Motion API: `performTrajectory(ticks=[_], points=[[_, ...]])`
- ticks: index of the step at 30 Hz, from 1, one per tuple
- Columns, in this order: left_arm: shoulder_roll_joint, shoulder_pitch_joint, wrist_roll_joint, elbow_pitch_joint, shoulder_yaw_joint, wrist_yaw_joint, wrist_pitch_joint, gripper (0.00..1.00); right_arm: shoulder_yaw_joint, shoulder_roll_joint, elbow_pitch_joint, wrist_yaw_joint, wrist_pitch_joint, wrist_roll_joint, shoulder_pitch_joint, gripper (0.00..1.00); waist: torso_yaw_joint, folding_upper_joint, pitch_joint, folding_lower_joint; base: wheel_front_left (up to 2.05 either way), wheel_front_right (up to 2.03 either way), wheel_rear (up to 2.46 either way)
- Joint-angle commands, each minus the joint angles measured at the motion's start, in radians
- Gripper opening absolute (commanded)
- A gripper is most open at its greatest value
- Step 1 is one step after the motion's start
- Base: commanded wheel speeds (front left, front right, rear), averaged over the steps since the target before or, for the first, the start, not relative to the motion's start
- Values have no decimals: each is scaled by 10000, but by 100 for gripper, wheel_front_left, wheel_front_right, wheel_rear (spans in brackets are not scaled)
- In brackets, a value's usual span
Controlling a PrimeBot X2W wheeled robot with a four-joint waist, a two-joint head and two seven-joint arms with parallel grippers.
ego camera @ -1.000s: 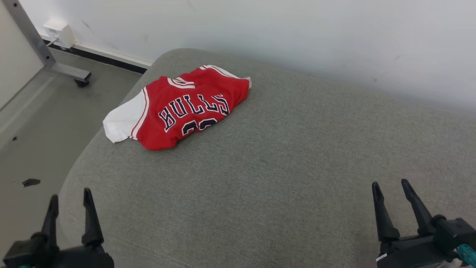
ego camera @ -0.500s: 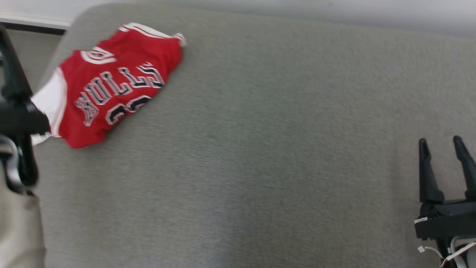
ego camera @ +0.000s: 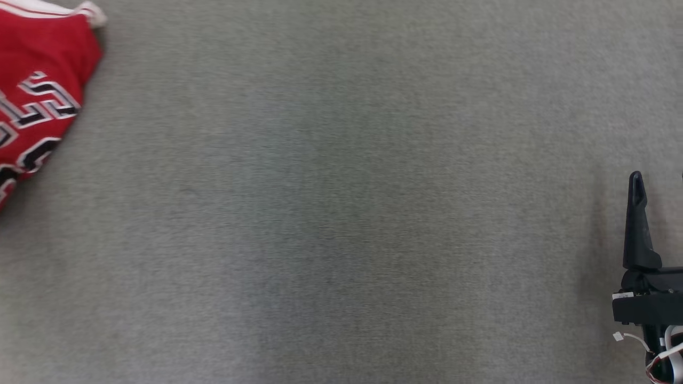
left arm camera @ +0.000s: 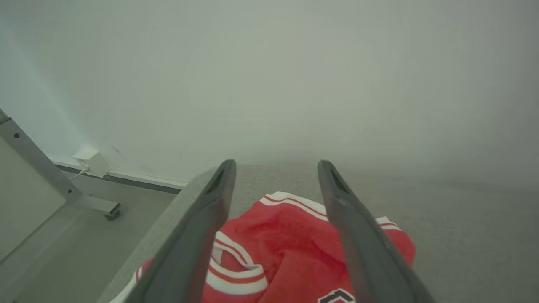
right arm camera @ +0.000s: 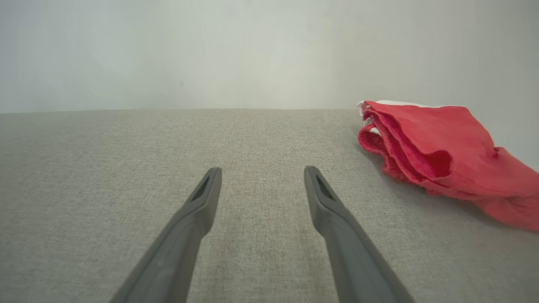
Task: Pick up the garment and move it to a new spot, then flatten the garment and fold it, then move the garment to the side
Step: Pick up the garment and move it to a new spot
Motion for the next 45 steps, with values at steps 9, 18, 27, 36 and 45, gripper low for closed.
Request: performTrajectory(ticks=[9, 18, 27, 36, 45], points=[[694, -613, -127, 2670, -307, -195, 2256, 100, -54, -58, -89, -27, -38, -45, -117, 100, -950, -2, 713, -3, 0, 0, 0], [580, -786, -277, 4140, -757, -312, 3661, 22, -60, -89, -233, -27, 107, -113, -146, 100, -955, -2, 614, -3, 0, 0, 0], [862, -1276, 142, 3525, -1098, -167, 720, 0, 62, 86, 83, -27, 3, 4, -28, 100, -779, -2, -140, -3, 0, 0, 0], [545, -2420, 498, 2234, -2016, -304, -743, 0, 366, 502, 848, -27, -194, 99, 138, 100, -639, -2, -1544, -3, 0, 0, 0], [-475, -2904, -60, -384, -3741, -367, -70, 0, 527, 1030, 1547, -27, -351, 223, 210, 100, -1630, -2, -2484, -3, 0, 0, 0]])
